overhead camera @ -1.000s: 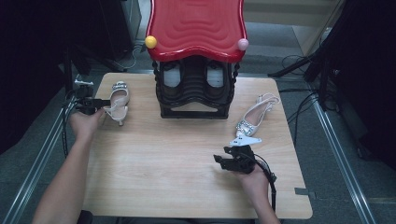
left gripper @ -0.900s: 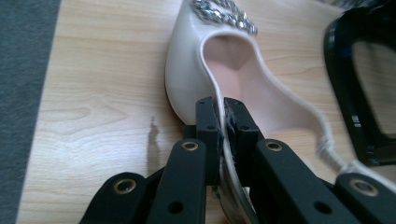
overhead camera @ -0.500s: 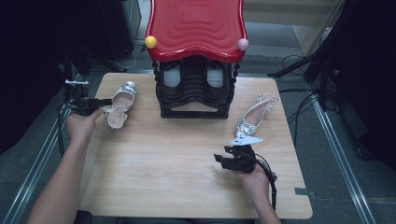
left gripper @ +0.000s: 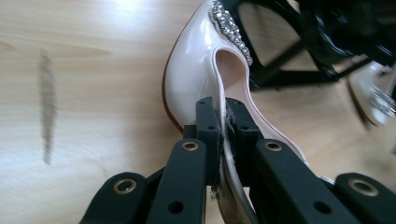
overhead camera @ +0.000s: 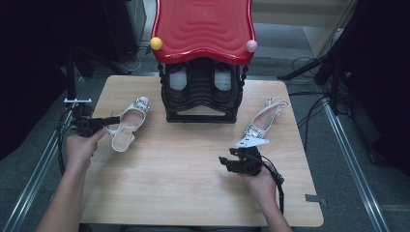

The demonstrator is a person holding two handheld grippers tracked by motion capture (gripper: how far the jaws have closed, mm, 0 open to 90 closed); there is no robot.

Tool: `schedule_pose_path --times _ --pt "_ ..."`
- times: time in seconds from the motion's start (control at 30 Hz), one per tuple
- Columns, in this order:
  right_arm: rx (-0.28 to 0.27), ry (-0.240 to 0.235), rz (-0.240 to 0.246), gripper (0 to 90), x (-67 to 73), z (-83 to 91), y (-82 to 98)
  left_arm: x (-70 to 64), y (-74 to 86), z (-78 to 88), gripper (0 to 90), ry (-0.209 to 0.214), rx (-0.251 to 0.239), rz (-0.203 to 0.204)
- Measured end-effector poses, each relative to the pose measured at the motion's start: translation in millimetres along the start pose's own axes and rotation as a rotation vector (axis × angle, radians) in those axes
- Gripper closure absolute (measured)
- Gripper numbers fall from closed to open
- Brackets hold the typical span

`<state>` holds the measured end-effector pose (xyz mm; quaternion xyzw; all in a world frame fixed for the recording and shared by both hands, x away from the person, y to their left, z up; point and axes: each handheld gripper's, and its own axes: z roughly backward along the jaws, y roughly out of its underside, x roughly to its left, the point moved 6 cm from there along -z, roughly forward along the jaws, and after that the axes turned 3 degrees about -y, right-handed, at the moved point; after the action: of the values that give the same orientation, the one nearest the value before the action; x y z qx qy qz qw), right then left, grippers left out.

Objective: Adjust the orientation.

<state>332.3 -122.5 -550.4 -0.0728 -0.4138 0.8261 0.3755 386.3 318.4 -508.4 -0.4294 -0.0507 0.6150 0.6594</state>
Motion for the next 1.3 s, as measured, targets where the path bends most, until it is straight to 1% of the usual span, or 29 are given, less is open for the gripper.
schedule_pose_path --times 0.07,0.13,0.2,0.27,0.33,0.43,0.47,0.53,0.57,0.67,0.7,0.73,0.83,0.9,1.03,1.07,1.1,1.17,1.23,1.3 --pt "-0.003 -0.002 -0.001 45.2 -0.8 -1.2 -2.0 -6.7 4.0 3.8 86.2 0.010 0.009 -0.017" --pt "0.003 -0.001 0.007 45.2 -0.9 -1.8 -4.4 -12.7 8.1 5.9 86.2 0.019 0.006 -0.021" --pt "-0.005 -0.005 0.009 45.2 -1.1 -2.6 -6.8 -19.8 14.0 8.1 86.2 0.037 0.021 -0.033" --pt "0.000 -0.002 0.013 45.2 -1.8 -3.7 -8.7 -26.4 18.5 9.6 86.2 0.057 0.023 -0.039" --pt "-0.001 -0.005 0.009 45.2 -2.1 -5.0 -10.5 -33.5 23.4 10.9 86.2 0.074 0.034 -0.055" --pt "-0.006 -0.008 0.014 45.3 -1.7 -6.5 -12.9 -43.3 29.5 11.4 86.1 0.103 0.045 -0.068" --pt "-0.008 -0.010 0.014 45.2 -1.4 -7.1 -13.4 -47.1 31.9 11.2 86.1 0.114 0.049 -0.080" --pt "-0.008 -0.012 0.017 45.3 -1.0 -8.2 -14.1 -53.5 35.3 10.8 86.1 0.139 0.056 -0.080" --pt "-0.008 -0.013 0.018 45.3 -0.7 -8.7 -14.3 -56.1 36.9 10.1 86.1 0.148 0.061 -0.090" --pt "-0.006 -0.013 0.021 45.4 0.1 -9.6 -14.1 -64.0 39.7 7.6 86.1 0.174 0.070 -0.097" --pt "-0.005 -0.011 0.022 45.4 0.1 -9.5 -14.0 -66.8 40.5 5.7 86.1 0.184 0.074 -0.102" --pt "-0.004 -0.009 0.020 45.4 0.4 -9.0 -13.9 -69.4 40.8 3.5 86.1 0.197 0.071 -0.097" --pt "-0.004 -0.009 0.017 45.4 0.7 -8.0 -13.7 -76.5 43.0 -2.3 86.1 0.226 0.089 -0.100" --pt "0.000 -0.007 0.018 45.4 0.8 -7.7 -13.1 -81.1 44.0 -6.6 86.1 0.231 0.097 -0.112" --pt "0.008 0.002 0.015 45.4 1.5 -5.9 -10.7 -95.9 45.7 -17.7 86.0 0.254 0.127 -0.159" --pt "0.009 0.004 0.017 45.4 1.7 -5.0 -10.1 -98.6 46.0 -19.9 86.1 0.254 0.125 -0.165" --pt "0.009 0.005 0.015 45.3 2.1 -4.3 -9.6 -104.6 46.9 -23.2 86.0 0.267 0.128 -0.165" --pt "0.001 0.007 0.015 45.1 3.2 -2.5 -8.3 -113.2 48.4 -29.1 86.0 0.281 0.144 -0.193" --pt "-0.002 0.011 0.014 45.1 3.5 -0.3 -5.8 -122.9 50.1 -35.6 86.0 0.299 0.157 -0.200" --pt "-0.003 0.014 0.008 45.1 3.8 2.0 -3.4 -131.2 51.9 -42.3 86.0 0.314 0.177 -0.220"
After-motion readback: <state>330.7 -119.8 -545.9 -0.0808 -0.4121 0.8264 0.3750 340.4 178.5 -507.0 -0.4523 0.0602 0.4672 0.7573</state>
